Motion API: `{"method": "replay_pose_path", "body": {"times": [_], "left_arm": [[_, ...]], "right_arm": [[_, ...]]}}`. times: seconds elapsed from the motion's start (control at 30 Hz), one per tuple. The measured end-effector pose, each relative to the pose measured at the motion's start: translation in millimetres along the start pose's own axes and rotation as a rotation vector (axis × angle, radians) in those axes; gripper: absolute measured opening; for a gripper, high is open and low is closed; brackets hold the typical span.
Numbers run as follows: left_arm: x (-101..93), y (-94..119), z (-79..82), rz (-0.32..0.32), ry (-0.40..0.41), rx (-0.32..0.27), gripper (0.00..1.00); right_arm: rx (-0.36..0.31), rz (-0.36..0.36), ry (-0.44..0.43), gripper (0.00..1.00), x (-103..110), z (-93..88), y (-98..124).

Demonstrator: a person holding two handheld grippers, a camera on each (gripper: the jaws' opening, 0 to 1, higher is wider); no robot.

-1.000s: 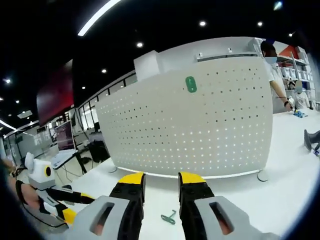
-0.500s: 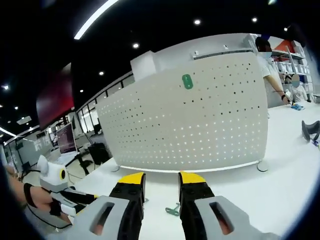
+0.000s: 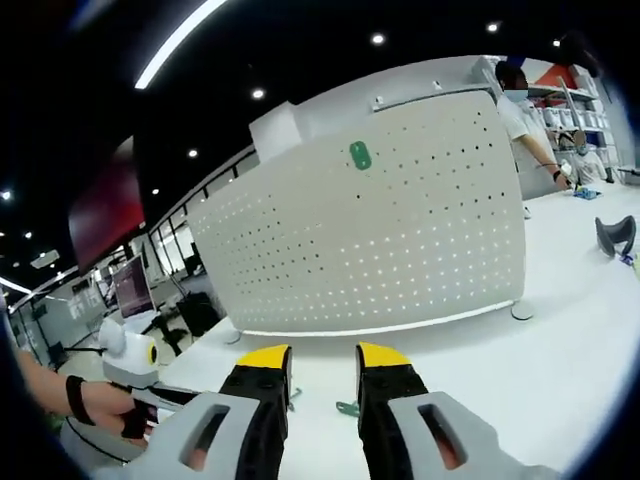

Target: Insert the hook assembly into the mounting plate slot until the hook locks in place.

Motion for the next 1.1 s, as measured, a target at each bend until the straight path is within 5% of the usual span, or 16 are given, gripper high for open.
{"method": "replay_pose_path", "body": {"times": [1.1], "left_arm": [[23.4,-35,8.1,0.092,0.238,-0.021,0.48]], "right_arm": [[0.027,-0.041,-0.056,0.25,-7,-22.3,19]]}}
Point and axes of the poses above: the point that each gripper's makers call its tool centre point, and the gripper's own axes: y roughly backward along the fingers, x roughly to its left, z roughly out of its top, the point moved 7 cm from there along y, roughly backward along the fingers, and after that the axes turned 6 degrees about -z, right-handed, at the moved point
